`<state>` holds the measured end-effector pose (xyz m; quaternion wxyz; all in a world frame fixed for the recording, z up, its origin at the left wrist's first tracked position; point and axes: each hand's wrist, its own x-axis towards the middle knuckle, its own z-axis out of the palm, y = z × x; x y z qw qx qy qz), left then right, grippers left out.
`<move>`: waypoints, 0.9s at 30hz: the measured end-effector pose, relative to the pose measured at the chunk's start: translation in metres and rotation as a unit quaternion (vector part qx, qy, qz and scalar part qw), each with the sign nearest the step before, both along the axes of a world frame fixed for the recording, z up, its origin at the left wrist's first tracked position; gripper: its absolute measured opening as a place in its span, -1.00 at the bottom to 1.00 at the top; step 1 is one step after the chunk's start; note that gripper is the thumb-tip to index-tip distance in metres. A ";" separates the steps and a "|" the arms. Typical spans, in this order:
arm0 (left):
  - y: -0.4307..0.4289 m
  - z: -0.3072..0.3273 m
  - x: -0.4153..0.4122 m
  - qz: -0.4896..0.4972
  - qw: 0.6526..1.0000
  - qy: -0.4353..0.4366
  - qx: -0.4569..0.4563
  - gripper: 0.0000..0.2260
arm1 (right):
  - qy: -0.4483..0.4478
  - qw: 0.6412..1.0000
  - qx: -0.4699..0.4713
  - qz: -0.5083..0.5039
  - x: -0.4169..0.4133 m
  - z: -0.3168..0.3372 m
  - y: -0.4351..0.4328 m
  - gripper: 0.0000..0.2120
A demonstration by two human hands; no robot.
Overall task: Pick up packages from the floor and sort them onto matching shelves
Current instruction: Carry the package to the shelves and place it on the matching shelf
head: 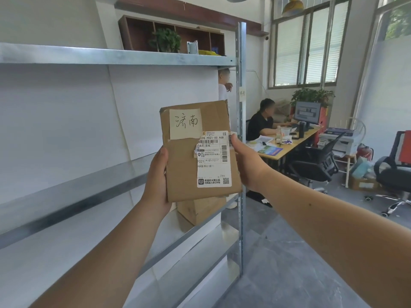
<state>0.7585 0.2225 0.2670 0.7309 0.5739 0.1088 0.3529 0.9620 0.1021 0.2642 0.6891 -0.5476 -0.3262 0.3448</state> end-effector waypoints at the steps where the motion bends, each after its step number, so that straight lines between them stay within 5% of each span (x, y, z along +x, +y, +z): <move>1: 0.006 0.001 0.007 0.002 1.000 0.000 0.001 -0.39 | -0.001 1.000 -0.001 0.001 0.007 0.000 0.007 0.11; 7: 0.041 0.008 0.047 0.027 1.000 0.003 0.003 -0.42 | 0.011 1.000 0.010 0.007 0.048 0.003 0.042 -0.21; 27: 0.043 -0.004 0.220 0.160 0.985 -0.047 -0.044 -0.52 | 0.041 0.994 -0.011 0.102 0.214 0.024 0.085 -0.44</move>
